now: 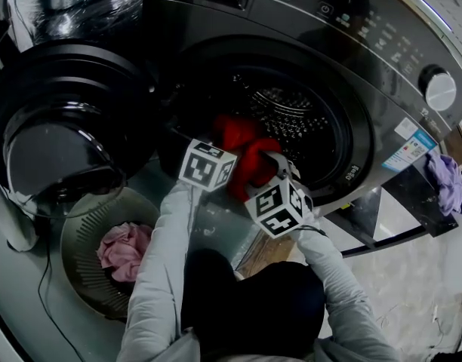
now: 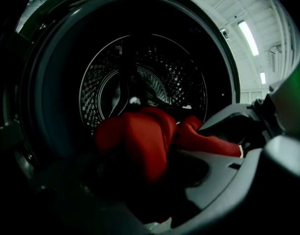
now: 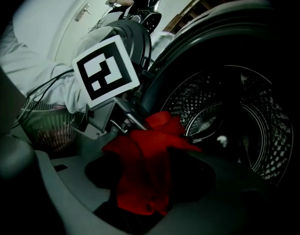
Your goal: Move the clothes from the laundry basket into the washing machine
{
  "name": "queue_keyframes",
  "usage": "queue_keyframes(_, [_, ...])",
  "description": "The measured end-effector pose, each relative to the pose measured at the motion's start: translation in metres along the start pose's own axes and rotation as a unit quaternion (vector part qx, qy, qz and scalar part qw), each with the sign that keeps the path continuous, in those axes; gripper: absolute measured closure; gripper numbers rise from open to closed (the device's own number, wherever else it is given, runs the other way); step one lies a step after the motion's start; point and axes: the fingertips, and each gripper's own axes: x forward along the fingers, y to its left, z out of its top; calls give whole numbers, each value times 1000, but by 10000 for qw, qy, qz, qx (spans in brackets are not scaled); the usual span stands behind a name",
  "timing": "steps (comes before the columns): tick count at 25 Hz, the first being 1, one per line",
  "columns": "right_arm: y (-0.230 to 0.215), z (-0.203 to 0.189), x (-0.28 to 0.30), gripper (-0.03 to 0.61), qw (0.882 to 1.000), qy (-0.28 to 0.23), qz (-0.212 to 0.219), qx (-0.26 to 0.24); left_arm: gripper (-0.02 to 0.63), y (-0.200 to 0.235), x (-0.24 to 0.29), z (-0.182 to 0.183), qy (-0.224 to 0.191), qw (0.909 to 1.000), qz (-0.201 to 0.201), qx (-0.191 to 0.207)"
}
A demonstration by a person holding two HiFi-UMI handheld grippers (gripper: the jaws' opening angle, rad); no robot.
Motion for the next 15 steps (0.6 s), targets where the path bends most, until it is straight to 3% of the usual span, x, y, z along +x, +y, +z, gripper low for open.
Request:
queue_keyframes(4, [-1, 2, 28, 307, 9991, -209, -321, 200, 357, 15, -15, -1, -101, 9995, 302, -41])
queue_keyframes(8, [-29, 5, 53, 306, 9963, -157, -725, 439, 357, 23, -37, 7, -308, 9989, 359, -75])
queue_keyframes(11, [-53, 4, 76, 307, 9946, -21, -909, 498, 357, 23, -48, 3, -333, 9986, 413, -70])
queue_keyframes(15, [-95, -31, 100, 310, 9880, 400, -1239, 836, 357, 23, -55, -12, -268, 9984, 479, -117])
